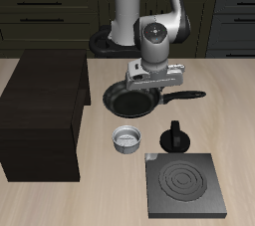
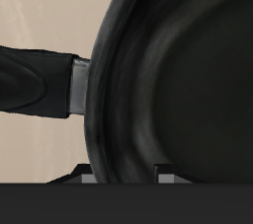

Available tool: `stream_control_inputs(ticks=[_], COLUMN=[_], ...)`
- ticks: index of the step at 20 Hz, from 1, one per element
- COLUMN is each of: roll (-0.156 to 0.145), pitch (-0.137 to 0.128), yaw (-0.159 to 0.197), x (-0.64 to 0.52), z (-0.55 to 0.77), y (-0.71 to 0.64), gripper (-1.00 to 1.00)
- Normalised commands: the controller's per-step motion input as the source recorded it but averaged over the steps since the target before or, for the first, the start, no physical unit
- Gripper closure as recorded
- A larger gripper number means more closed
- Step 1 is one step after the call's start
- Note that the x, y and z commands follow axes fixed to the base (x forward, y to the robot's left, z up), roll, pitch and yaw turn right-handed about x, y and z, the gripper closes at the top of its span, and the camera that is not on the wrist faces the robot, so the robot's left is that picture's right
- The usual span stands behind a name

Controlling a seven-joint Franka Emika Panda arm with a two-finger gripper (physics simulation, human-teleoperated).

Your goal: Place the frypan on the top layer of the wooden shelf

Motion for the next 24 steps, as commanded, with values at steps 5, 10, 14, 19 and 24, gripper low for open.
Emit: stream_control_inputs(ticks=[5,10,14,19,24], roll=[0.022,-0.021,-0.027,-0.021,-0.042], pitch=[-0.017,-0.033,-0.045,-0.038,-0.057], yaw=[0.023,0.013,0.018,0.016,0.018], x=[0.02,0.13,0.14,0.06,0.02], z=[0.2,0.27,0.28,0.22,0.34], y=[0.11,0.01,-0.02,-0.04,-0.11], gripper=[1.0,1.0,1.0,1.0,1.0])
